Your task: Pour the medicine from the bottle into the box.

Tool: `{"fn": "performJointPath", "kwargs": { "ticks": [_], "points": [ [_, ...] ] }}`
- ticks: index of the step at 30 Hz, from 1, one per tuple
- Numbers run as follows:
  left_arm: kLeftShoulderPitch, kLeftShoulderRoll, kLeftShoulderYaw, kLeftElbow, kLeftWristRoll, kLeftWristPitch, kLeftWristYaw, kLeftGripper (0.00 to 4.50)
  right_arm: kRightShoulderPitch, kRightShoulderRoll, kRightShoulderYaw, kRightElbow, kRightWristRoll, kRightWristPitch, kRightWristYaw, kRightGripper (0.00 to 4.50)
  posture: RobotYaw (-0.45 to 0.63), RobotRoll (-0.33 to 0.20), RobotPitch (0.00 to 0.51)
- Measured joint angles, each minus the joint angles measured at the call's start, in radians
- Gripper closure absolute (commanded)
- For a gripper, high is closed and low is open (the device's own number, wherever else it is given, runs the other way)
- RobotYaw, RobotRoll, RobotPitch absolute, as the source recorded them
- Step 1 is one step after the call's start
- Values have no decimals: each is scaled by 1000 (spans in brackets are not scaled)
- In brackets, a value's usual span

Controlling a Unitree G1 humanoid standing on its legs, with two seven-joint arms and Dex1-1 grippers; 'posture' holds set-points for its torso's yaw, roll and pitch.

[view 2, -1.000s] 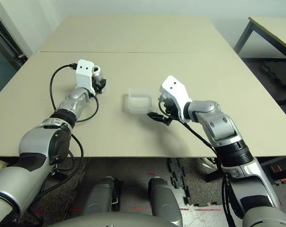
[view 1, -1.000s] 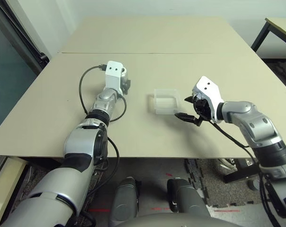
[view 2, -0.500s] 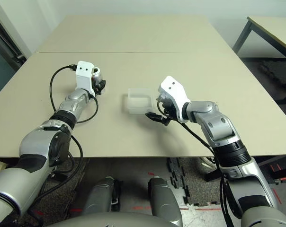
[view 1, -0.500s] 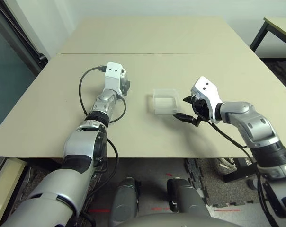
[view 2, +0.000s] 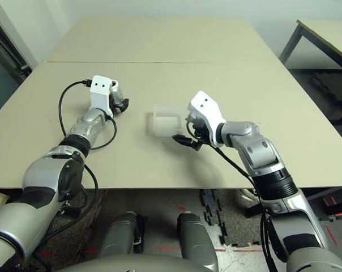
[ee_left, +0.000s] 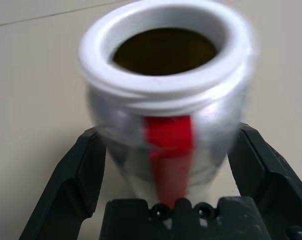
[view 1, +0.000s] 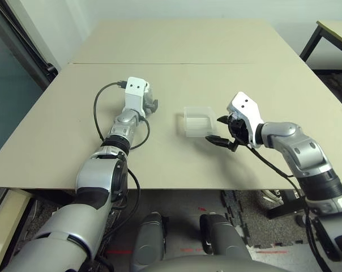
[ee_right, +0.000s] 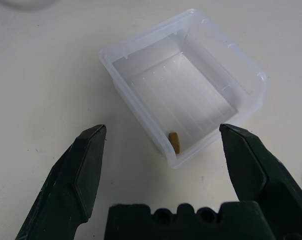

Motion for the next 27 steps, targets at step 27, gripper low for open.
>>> {"fn": "performJointPath", "kwargs": {
  "ticks": [27],
  "points": [
    [73, 14, -11, -158, -40, 1, -75, 12, 0, 7, 0, 1, 1, 0, 0, 0, 46, 0, 111]
  ]
}}
